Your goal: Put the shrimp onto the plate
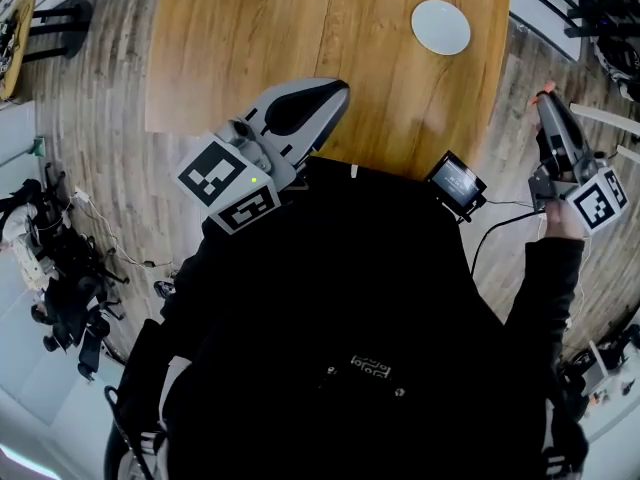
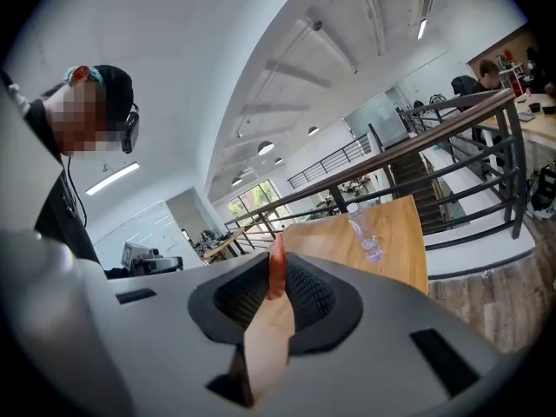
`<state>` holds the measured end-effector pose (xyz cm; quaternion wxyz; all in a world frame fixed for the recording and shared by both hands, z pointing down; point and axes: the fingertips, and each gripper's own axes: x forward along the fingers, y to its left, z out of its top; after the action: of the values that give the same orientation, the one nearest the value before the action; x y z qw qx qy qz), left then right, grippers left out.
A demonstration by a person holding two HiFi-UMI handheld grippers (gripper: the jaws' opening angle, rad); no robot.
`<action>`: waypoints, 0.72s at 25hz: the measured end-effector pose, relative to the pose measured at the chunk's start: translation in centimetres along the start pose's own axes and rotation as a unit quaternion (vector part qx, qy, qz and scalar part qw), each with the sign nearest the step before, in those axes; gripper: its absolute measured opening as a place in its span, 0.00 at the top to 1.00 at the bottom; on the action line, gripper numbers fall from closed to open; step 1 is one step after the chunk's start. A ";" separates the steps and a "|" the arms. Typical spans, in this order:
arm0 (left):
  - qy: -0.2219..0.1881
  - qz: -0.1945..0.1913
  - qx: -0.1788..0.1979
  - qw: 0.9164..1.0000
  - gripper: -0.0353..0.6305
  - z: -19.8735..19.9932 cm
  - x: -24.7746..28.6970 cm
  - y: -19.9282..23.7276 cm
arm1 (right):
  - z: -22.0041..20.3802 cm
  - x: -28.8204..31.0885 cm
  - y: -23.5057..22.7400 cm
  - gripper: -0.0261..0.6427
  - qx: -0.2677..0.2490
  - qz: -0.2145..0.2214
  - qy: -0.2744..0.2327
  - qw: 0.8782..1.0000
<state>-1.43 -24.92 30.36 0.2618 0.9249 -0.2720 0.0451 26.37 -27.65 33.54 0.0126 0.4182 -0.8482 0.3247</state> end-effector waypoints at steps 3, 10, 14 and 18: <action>-0.004 0.008 -0.002 1.000 0.94 0.4 -0.7 -0.6 | 0.9 1.2 -0.1 0.86 -0.012 0.007 0.004 1.000; -0.001 0.029 -0.011 1.000 0.94 -0.6 -1.9 -1.3 | 0.4 3.2 -1.7 0.86 -0.008 0.021 0.027 0.999; -0.002 0.045 -0.017 0.999 0.94 -0.8 -2.5 -1.4 | 0.3 4.9 -2.1 0.86 -0.027 0.029 0.048 0.998; -0.001 0.058 -0.022 0.998 0.94 -1.1 -2.4 -1.2 | -0.5 6.6 -3.5 0.86 -0.027 0.037 0.069 0.997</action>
<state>-2.79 -22.35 30.19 0.2791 0.9016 -0.3262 0.0533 24.49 -33.53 37.73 0.0701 0.3628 -0.8687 0.3298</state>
